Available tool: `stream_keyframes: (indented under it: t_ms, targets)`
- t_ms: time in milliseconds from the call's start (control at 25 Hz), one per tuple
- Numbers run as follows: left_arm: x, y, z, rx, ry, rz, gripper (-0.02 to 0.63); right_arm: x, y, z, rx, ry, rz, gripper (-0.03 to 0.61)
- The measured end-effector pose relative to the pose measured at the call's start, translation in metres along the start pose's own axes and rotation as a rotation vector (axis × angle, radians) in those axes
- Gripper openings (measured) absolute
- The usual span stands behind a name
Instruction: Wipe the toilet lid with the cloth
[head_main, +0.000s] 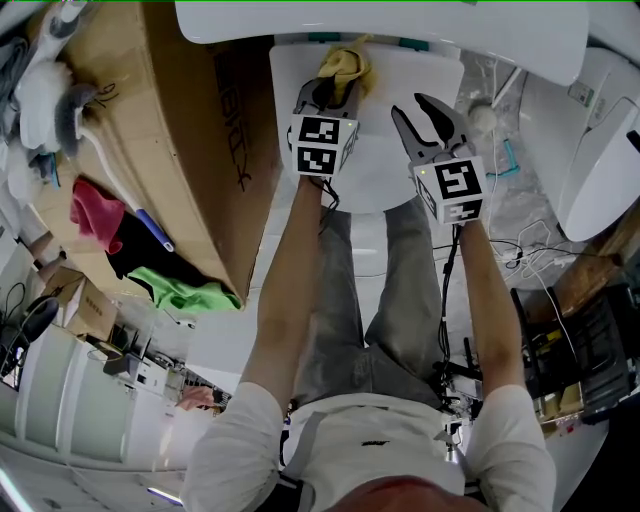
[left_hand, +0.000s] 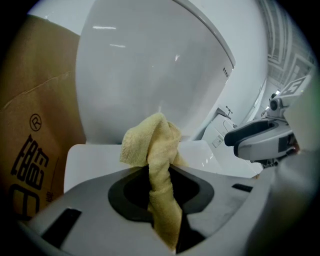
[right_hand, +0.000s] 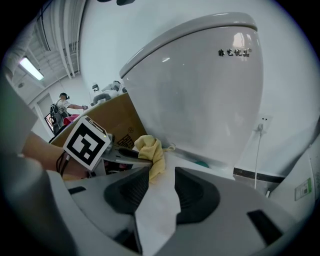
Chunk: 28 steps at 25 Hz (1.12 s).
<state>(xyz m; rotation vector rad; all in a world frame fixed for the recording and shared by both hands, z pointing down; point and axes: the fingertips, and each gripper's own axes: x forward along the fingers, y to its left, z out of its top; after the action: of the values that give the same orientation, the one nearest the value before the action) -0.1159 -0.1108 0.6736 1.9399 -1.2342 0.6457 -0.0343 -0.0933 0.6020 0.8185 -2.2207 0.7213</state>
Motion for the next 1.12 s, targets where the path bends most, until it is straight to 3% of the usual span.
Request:
stream_keyframes:
  t_ms: [1120]
  targets:
    - [-0.076, 0.119, -0.037, -0.042, 0.040, 0.236, 0.106, 0.026, 0.073, 0.013, 0.001, -0.005, -0.050, 0.176]
